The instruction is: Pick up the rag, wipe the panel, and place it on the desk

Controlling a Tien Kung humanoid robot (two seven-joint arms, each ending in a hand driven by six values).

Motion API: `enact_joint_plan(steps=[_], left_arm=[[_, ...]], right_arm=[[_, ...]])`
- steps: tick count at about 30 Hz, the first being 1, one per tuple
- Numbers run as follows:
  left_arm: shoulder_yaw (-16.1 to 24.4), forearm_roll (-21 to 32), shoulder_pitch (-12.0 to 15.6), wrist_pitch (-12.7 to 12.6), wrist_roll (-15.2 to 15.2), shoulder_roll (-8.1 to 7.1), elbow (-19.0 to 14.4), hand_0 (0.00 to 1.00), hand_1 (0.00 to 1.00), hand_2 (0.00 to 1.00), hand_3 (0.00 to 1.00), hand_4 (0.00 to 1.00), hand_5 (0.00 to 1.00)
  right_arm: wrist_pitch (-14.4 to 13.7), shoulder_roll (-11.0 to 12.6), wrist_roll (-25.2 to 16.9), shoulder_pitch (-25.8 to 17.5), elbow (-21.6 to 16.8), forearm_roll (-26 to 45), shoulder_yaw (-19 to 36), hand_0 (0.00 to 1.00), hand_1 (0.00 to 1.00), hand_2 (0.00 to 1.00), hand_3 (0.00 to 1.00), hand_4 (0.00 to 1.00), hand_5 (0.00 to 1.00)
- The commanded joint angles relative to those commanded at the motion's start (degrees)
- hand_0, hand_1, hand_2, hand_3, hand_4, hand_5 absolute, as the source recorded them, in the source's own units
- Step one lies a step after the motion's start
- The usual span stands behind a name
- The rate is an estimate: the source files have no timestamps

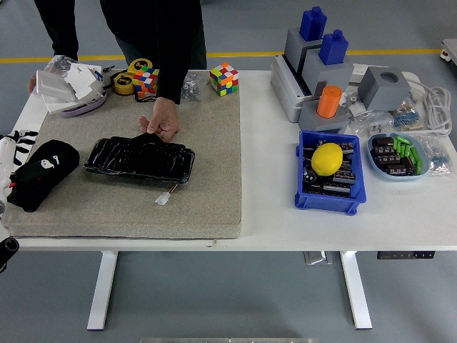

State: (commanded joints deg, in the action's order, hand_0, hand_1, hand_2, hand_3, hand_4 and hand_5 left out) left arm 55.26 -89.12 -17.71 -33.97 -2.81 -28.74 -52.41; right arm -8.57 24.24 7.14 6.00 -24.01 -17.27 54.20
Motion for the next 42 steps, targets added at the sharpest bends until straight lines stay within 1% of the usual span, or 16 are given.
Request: enact_joint_plan(steps=[4, 8, 13, 22, 23, 28, 29, 34, 35, 40, 41, 42], left_arm=[[-0.64, 0.19, -0.32, 0.12, 0.15, 0.15, 0.54, 0.408, 0.624, 0.723, 0.758, 0.998, 0.637], [-1.84, 0.65, -0.92, -0.02, -0.16, 0.34, 1.67, 0.408, 0.624, 0.723, 0.757, 0.998, 0.633], [-3.02, 0.67, -1.52, 0.14, 0.36, 0.76, 3.12, 0.410, 0.631, 0.736, 0.758, 0.998, 0.626], [-3.23, 0.37, -1.55, 0.21, 0.74, 1.35, 4.43, 0.414, 0.636, 0.746, 0.757, 0.998, 0.615], [-3.16, 0.35, -1.55, 0.16, 0.72, 1.40, 4.45, 0.417, 0.636, 0.746, 0.763, 0.998, 0.583], [-3.12, 0.05, -1.68, 0.31, 1.15, 1.69, 4.75, 0.417, 0.636, 0.746, 0.763, 0.998, 0.583], [-2.97, -0.09, -1.66, 0.28, 1.25, 1.76, 4.78, 0.418, 0.635, 0.748, 0.766, 0.998, 0.514], [-3.12, -0.55, -1.71, 0.44, 1.89, 1.89, 4.82, 0.418, 0.635, 0.748, 0.766, 0.998, 0.514], [-2.87, -0.78, -1.68, 0.38, 2.03, 2.01, 4.89, 0.412, 0.633, 0.744, 0.774, 0.998, 0.388], [-3.00, -0.92, -1.81, 0.56, 2.27, 2.05, 4.74, 0.412, 0.633, 0.744, 0.774, 0.998, 0.388], [-2.97, -1.10, -1.81, 0.52, 2.31, 2.06, 4.70, 0.407, 0.626, 0.738, 0.774, 0.998, 0.366], [-2.98, -1.11, -1.80, 0.52, 2.36, 2.09, 4.64, 0.407, 0.626, 0.738, 0.774, 0.998, 0.366]], right_arm=[[-0.05, 0.04, -0.05, 0.01, -0.17, -0.12, 0.13, 0.717, 0.620, 0.675, 0.606, 0.998, 0.597], [-0.01, 0.15, -0.08, 0.10, -0.36, -0.14, 0.24, 0.717, 0.619, 0.674, 0.606, 0.998, 0.597], [-0.01, 0.09, -0.22, -0.02, -0.57, -0.31, 0.67, 0.717, 0.618, 0.674, 0.606, 0.998, 0.597], [-0.11, 0.10, -0.30, -0.11, -0.92, -0.68, 1.29, 0.717, 0.618, 0.674, 0.606, 0.998, 0.597], [-0.11, 0.09, -0.31, -0.11, -0.93, -0.68, 1.34, 0.717, 0.618, 0.674, 0.606, 0.998, 0.597], [-0.23, 0.08, -0.45, 0.00, -1.16, -0.84, 1.54, 0.717, 0.618, 0.674, 0.606, 0.998, 0.597], [-0.25, 0.08, -0.46, 0.03, -1.21, -0.89, 1.58, 0.716, 0.618, 0.674, 0.606, 0.998, 0.597], [-0.40, 0.14, -0.64, 0.06, -1.37, -0.92, 1.82, 0.716, 0.618, 0.674, 0.606, 0.998, 0.597], [-0.37, 0.15, -0.62, 0.09, -1.37, -0.95, 1.82, 0.715, 0.617, 0.674, 0.606, 0.998, 0.596], [-0.44, 0.21, -0.71, 0.07, -1.37, -0.87, 1.96, 0.715, 0.617, 0.674, 0.606, 0.998, 0.596], [-0.44, 0.21, -0.72, 0.08, -1.38, -0.85, 1.98, 0.715, 0.617, 0.674, 0.606, 0.998, 0.596], [-0.44, 0.22, -0.69, 0.09, -1.37, -0.92, 1.97, 0.715, 0.617, 0.674, 0.606, 0.998, 0.596]])
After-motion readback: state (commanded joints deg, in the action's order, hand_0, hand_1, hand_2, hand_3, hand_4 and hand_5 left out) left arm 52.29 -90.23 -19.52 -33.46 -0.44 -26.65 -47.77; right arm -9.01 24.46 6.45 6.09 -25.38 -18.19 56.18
